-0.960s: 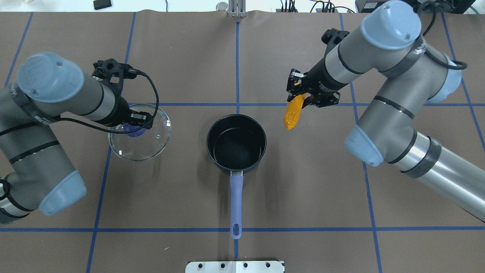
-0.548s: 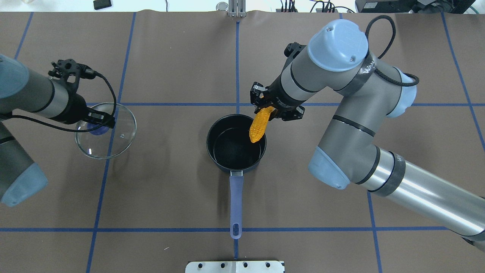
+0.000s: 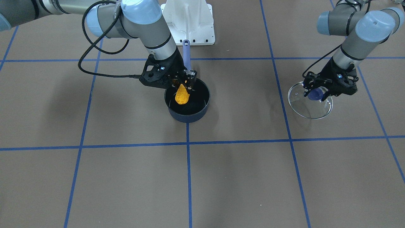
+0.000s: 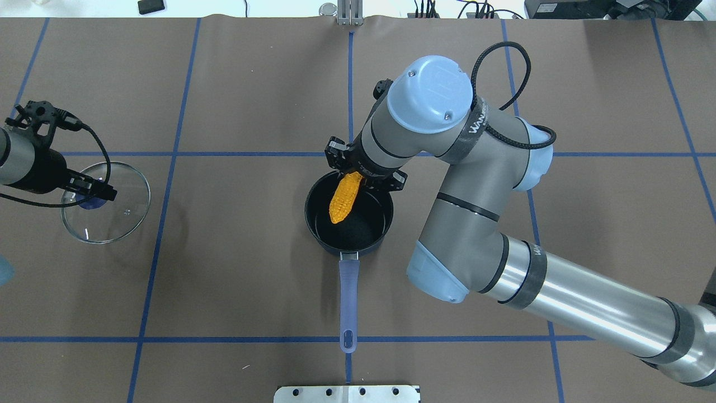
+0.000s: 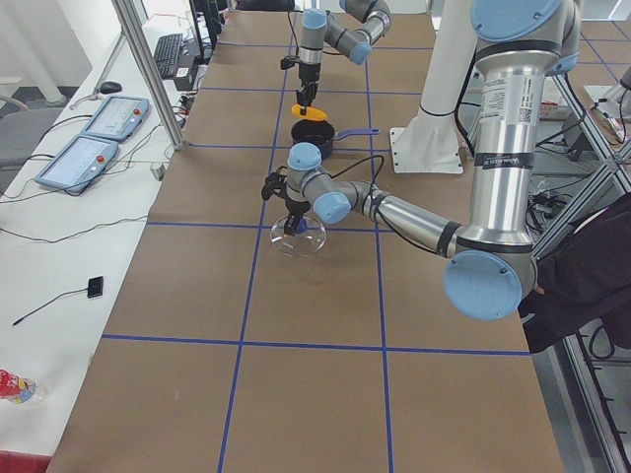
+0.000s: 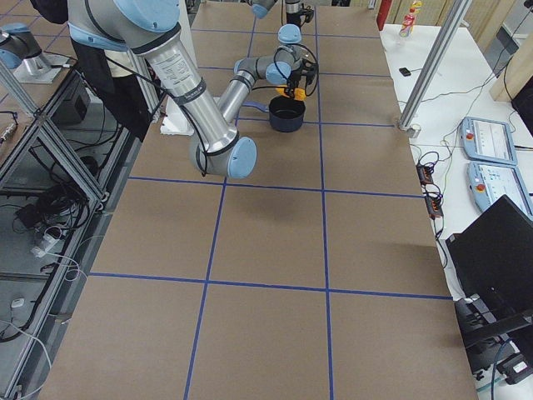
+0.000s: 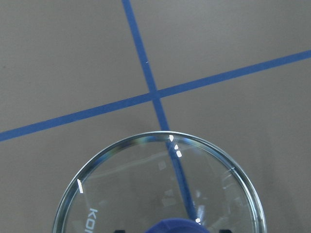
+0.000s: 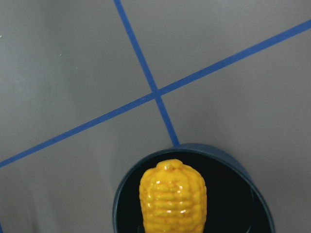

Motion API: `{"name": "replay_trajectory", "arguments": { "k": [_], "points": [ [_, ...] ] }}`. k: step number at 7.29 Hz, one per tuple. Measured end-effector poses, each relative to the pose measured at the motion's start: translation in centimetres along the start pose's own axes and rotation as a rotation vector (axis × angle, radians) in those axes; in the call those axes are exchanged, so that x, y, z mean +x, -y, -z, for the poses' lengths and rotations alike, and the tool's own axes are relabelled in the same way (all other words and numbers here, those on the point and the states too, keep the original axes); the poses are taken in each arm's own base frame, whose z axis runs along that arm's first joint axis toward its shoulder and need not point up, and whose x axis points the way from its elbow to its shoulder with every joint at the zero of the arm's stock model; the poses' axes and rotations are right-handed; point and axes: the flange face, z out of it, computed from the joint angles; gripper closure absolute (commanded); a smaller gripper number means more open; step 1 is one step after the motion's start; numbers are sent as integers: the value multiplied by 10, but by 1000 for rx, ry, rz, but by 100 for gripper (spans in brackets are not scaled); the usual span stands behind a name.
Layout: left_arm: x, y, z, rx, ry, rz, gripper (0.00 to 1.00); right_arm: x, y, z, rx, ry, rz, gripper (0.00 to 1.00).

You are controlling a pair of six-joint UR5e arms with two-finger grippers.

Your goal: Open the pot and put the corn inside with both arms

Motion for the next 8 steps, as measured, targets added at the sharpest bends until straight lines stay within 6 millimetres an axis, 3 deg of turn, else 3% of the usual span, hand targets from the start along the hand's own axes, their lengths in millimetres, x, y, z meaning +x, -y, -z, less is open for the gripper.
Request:
{"name": "replay_trajectory", "arguments": {
  "k": [3,6,8],
  "points": [
    [-32,-17,-25,12,-7,-18,44,-6,-5,-25,11,-33,9,69],
    [-39,-19,-33,6,-3,-15,41,-4,-5,-29,10,-38,13,69],
    [-45,-19,-43,8,-4,-14,33,-3,-5,-29,10,-38,15,69]
  ]
}}
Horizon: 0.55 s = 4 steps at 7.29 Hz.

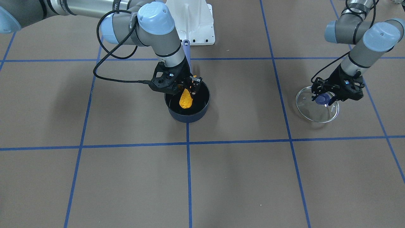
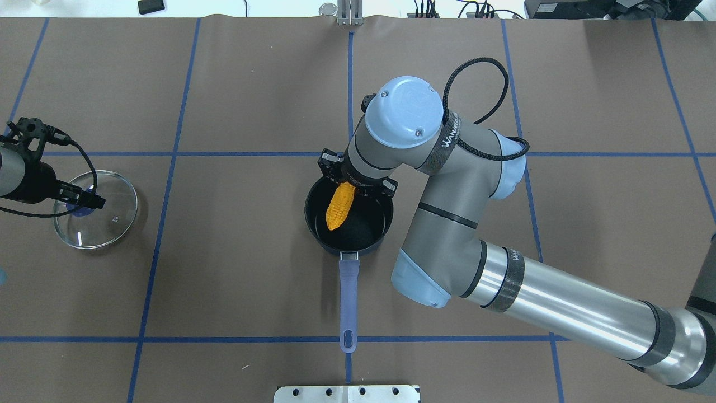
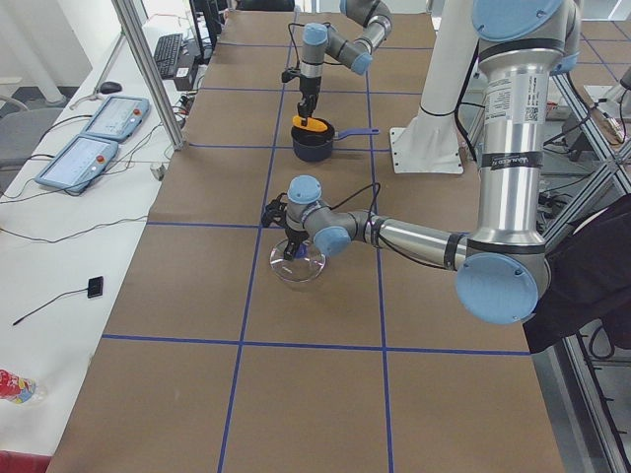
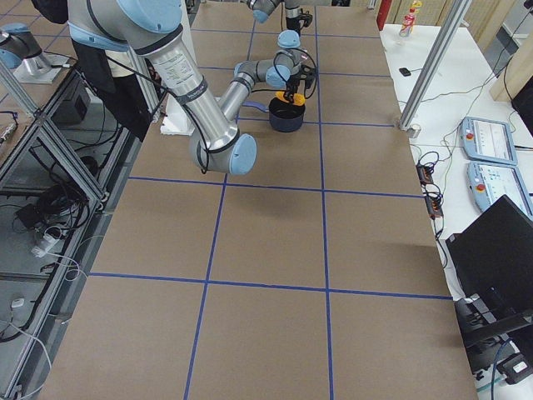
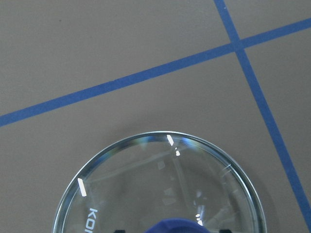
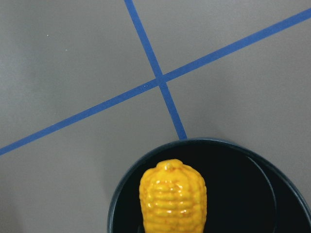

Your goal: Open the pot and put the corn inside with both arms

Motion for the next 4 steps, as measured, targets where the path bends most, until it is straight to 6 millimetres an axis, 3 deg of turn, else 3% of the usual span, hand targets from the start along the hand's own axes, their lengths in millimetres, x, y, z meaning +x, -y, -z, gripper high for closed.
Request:
{"name": "replay_trajectory", "arguments": {
  "k": [2,4],
  "points": [
    [-2,0,-4,5,-2,-4,17,1,0,0,1,0,0,69],
    [1,3,-3,12,-7,-8,9,5,2,-4,0,-7,1,68]
  ]
}}
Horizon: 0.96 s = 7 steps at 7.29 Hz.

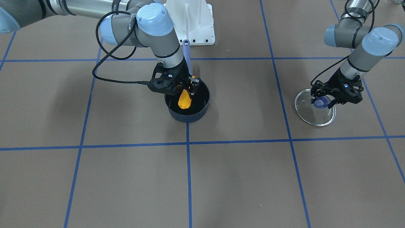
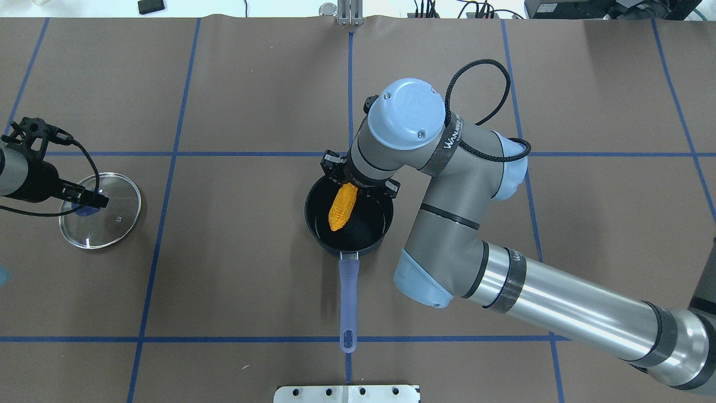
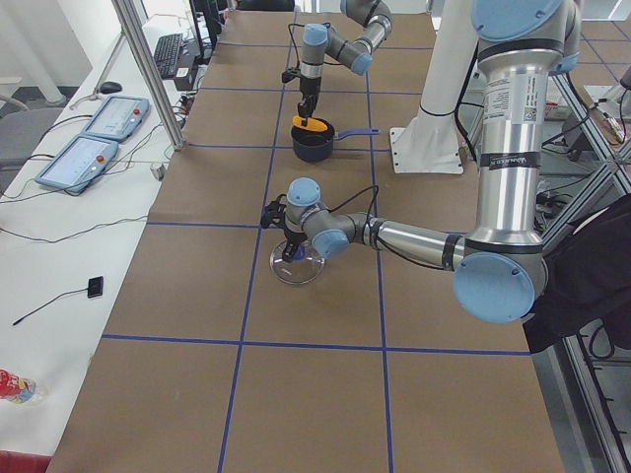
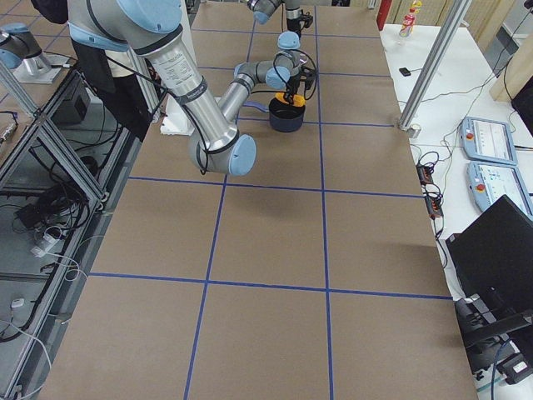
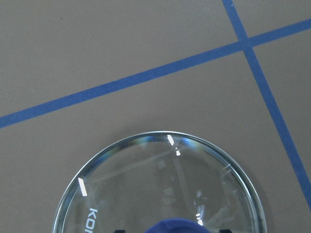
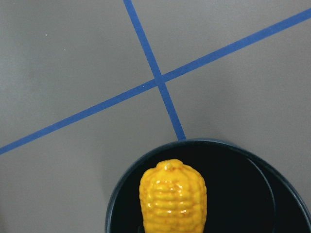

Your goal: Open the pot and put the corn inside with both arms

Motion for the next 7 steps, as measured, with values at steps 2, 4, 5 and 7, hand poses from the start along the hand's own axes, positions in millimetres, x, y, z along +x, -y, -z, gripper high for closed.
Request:
{"name": "replay_trajectory", "arguments": {
  "k": [2,4,5,7],
  "points": [
    [5,4,5,7,-15,-7,6,5,-2,-4,-2,-8,3,64],
    [5,9,16,3,-49,0,6,11,-15,-16,5,-21,14,40],
    [4,13,21,3,-63,8,6,13,-19,-19,13,-23,18,0],
    [3,20,30,3,-90,17,6,15,-21,-19,18,-24,22,0]
  ]
}}
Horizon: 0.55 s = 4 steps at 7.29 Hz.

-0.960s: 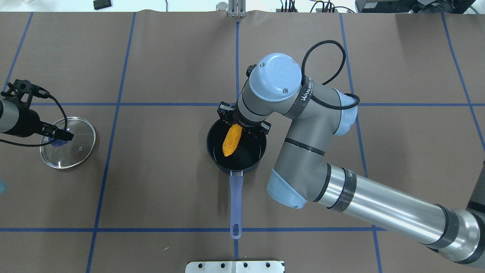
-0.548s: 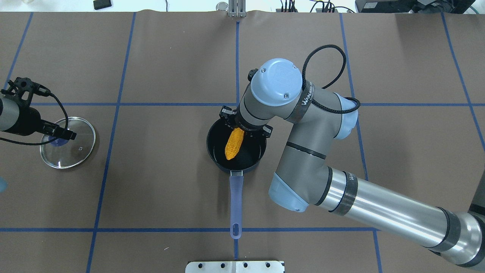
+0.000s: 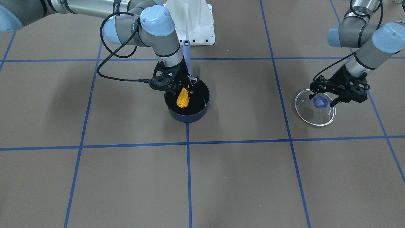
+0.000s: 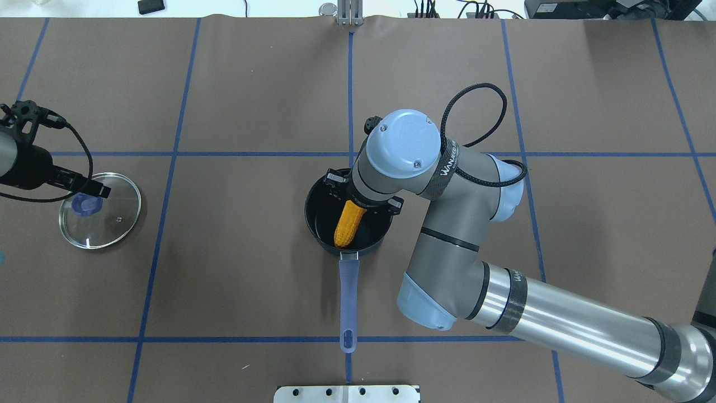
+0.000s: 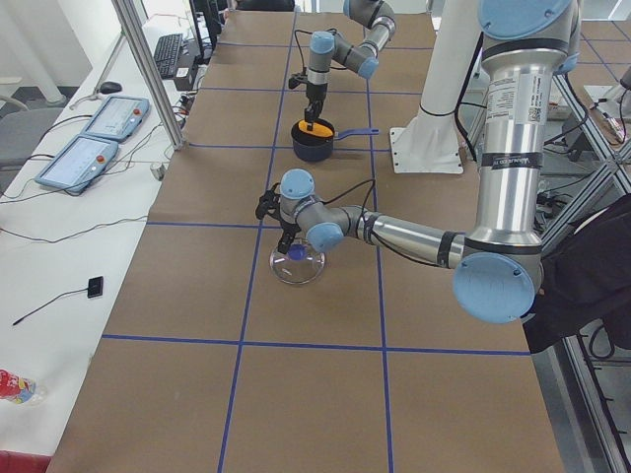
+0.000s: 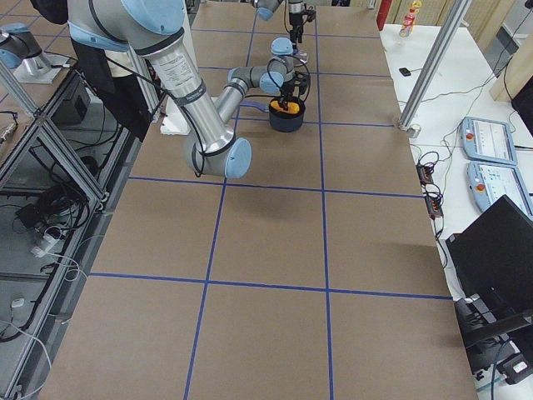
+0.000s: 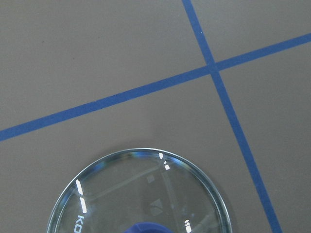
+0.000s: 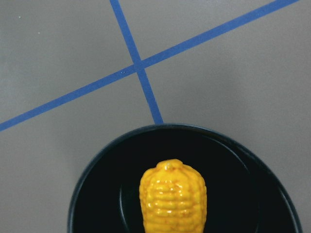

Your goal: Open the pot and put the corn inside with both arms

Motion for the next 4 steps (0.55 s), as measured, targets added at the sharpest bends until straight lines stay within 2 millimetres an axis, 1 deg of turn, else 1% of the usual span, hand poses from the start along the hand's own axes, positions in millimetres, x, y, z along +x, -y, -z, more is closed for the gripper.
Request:
{"name": "replay_trajectory", "arguments": {
  "k": [1,2,3,4],
  "points": [
    [-2,2,5,2,-10,5,6,1,2,2,3,1,0,0],
    [-9,5,14,7,-18,15,6,4,14,10,17,8,-2,0],
    [-23,9,27,14,-26,24,6,16,39,24,41,13,17,0],
    [-41,12,40,16,-31,23,6,40,71,42,64,9,69,0]
  ]
}}
